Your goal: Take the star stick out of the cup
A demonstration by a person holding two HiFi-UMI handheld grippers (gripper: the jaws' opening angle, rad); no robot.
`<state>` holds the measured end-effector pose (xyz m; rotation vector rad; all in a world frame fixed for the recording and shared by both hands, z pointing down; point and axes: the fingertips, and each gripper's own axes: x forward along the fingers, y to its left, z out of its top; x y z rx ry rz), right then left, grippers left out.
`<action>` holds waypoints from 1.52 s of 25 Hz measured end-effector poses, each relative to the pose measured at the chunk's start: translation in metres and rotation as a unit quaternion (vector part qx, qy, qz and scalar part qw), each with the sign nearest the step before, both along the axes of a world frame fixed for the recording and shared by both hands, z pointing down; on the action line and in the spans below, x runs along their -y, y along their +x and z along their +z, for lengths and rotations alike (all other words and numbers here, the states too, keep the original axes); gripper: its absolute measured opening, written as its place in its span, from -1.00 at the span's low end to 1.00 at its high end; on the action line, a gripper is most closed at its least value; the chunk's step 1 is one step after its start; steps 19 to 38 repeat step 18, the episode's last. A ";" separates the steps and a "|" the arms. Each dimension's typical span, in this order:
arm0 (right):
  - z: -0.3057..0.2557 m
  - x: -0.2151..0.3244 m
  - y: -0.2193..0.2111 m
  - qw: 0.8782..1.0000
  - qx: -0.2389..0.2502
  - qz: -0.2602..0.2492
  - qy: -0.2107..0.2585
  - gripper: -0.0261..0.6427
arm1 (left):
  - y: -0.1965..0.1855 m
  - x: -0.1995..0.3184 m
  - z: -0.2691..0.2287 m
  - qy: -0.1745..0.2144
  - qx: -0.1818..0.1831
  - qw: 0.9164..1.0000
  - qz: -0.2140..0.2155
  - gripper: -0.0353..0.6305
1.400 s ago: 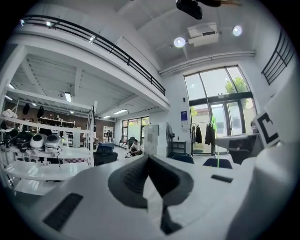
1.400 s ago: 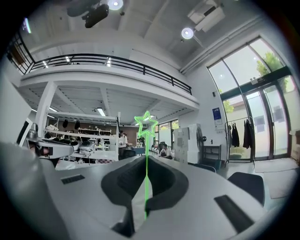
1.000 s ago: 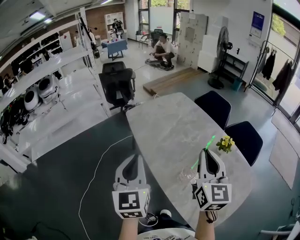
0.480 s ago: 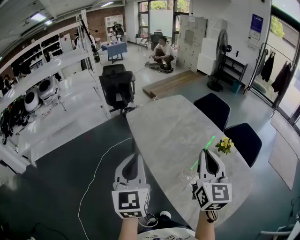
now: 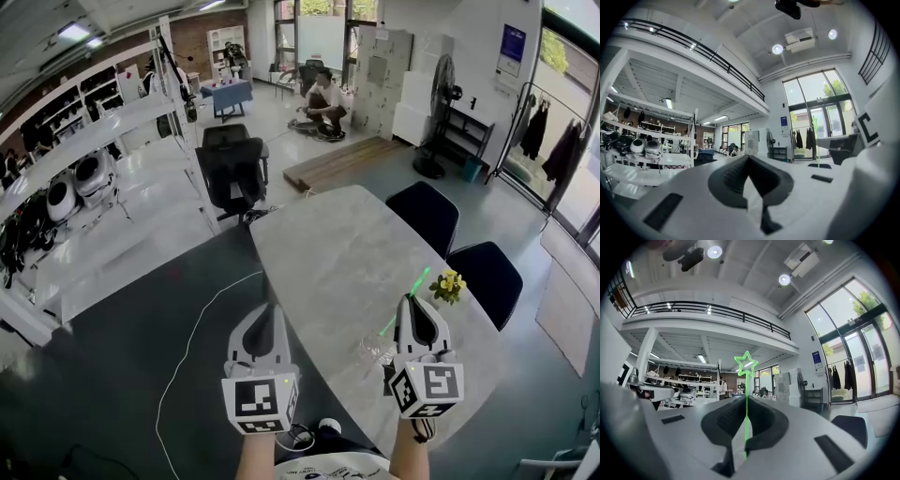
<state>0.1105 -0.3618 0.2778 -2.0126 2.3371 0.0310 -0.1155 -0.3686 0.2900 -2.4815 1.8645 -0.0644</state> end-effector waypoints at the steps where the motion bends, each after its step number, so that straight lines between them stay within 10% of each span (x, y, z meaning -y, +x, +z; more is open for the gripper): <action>1: 0.000 0.000 -0.001 1.000 -0.001 0.000 0.000 -0.84 | -0.001 0.000 0.000 0.000 0.000 1.000 0.000 -0.89; 38: 0.002 0.004 0.002 1.000 -0.008 0.000 -0.006 -0.84 | 0.001 0.003 0.001 -0.003 0.002 1.000 -0.003 -0.89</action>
